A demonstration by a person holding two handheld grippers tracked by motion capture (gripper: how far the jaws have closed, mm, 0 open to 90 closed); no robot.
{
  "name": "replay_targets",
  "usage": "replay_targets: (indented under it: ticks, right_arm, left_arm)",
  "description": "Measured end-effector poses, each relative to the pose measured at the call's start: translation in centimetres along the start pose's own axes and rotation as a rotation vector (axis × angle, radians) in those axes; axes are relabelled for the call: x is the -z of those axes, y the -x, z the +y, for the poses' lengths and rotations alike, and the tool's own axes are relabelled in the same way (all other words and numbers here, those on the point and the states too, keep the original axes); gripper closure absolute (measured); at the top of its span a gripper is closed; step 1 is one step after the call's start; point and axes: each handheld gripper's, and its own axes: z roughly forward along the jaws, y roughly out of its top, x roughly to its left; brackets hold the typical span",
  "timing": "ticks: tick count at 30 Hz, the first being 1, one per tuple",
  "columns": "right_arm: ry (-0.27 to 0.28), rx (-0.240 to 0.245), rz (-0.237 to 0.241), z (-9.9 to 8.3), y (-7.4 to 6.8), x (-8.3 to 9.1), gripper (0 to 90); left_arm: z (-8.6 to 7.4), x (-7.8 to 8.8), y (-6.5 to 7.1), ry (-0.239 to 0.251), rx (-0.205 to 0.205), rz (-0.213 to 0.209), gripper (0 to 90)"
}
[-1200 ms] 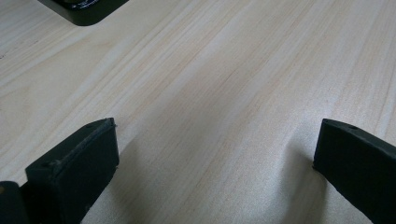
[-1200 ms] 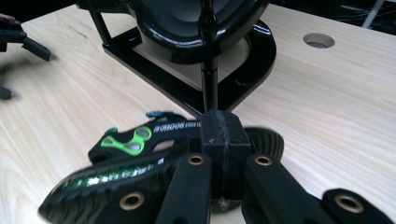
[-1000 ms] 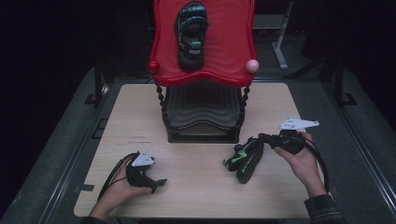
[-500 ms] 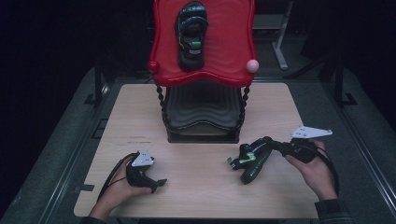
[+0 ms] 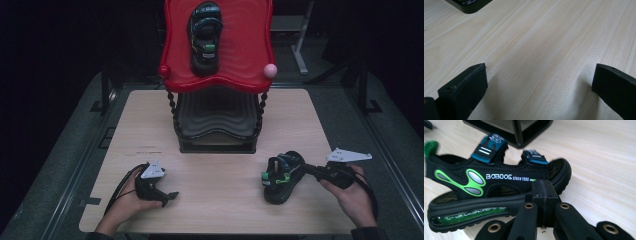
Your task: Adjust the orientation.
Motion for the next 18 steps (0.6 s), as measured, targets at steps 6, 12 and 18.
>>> replay_targets:
  ticks: [6,12,18]
  right_arm:
    - [-0.078,0.000,-0.005,-1.5,0.5,-1.0,90.0]
    - [-0.109,-0.003,-0.004,-1.8,1.0,-2.0,90.0]
    - [-0.086,-0.011,0.017,-1.3,1.6,-3.0,90.0]
  left_arm:
    - [0.0,0.0,0.0,0.000,-0.001,0.000,0.0]
    - [0.0,0.0,0.0,-0.001,-0.001,-0.001,0.0]
    - [0.0,0.0,0.0,-0.001,-0.001,-0.001,0.0]
